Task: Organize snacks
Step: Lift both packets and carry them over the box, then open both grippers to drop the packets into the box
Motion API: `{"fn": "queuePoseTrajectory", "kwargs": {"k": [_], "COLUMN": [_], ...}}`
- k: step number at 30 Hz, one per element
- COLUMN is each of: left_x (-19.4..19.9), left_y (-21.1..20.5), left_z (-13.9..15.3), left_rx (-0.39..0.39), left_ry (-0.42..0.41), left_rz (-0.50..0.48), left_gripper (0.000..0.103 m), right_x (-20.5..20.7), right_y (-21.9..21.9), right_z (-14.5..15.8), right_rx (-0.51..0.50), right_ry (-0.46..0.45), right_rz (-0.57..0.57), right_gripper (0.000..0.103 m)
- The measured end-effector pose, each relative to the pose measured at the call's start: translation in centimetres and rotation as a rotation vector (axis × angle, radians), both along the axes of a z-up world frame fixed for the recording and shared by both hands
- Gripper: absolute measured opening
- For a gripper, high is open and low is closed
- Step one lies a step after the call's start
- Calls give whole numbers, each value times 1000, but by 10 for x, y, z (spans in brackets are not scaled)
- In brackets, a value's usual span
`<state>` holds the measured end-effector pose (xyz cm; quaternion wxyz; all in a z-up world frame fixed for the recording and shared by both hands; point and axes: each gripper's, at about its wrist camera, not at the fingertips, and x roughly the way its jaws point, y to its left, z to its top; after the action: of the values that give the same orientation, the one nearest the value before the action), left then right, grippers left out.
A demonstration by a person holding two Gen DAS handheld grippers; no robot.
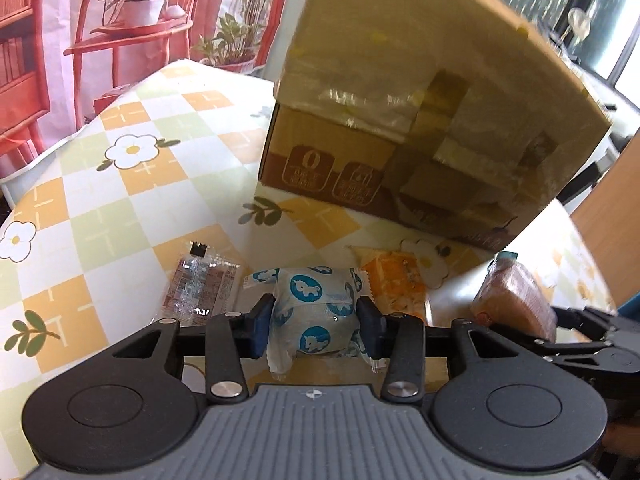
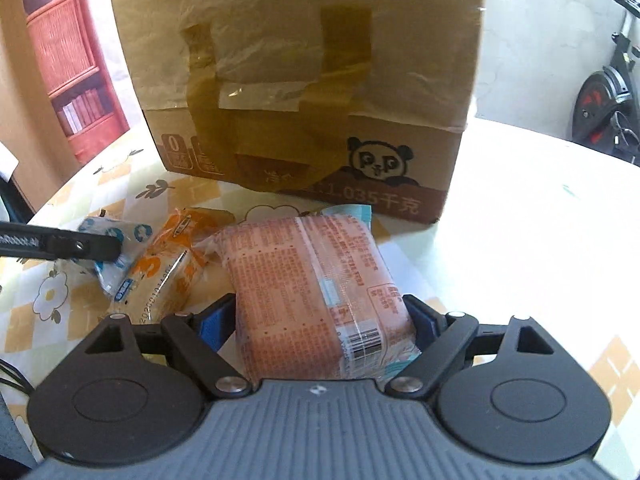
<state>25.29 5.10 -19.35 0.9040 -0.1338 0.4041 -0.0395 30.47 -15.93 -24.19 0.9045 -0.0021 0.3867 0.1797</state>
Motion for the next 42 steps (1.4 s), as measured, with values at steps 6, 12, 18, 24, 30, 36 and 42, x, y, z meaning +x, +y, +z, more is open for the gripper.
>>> {"fn": "queuePoseTrajectory", "kwargs": {"k": [6,12,18,24,30,36,42], "left_x": [-10,-10,-4,23,62,104,126], "left_y": [7,7,-2,-22,-44,-52,-57], "left_z": [26,66,115,154,180,182,174], "left_rx": [-20,-11,-1,-5,-6,-14,31], "left_ry": [-50,-147,-271,-360,-418,-394,-356], "left_rz": [16,-13,-68,-111,-141,-129,-115], "left_gripper": [46,46,46,47,47,47,47], "right_x": [-4,-14,-24,-18,17,66,104], "right_y": [-6,-12,-13,-18,-17,-19,-19], "right_z": [13,46,93,144,181,190,177], "right_rx": [35,89,130,158,133,146,135], "right_ry": [-40,-120,-238,-352,-443,-448,-411], "right_rz": [-28,-19,12,23,8,-33,-49], "right_gripper": [87,87,87,87,87,87,87]}}
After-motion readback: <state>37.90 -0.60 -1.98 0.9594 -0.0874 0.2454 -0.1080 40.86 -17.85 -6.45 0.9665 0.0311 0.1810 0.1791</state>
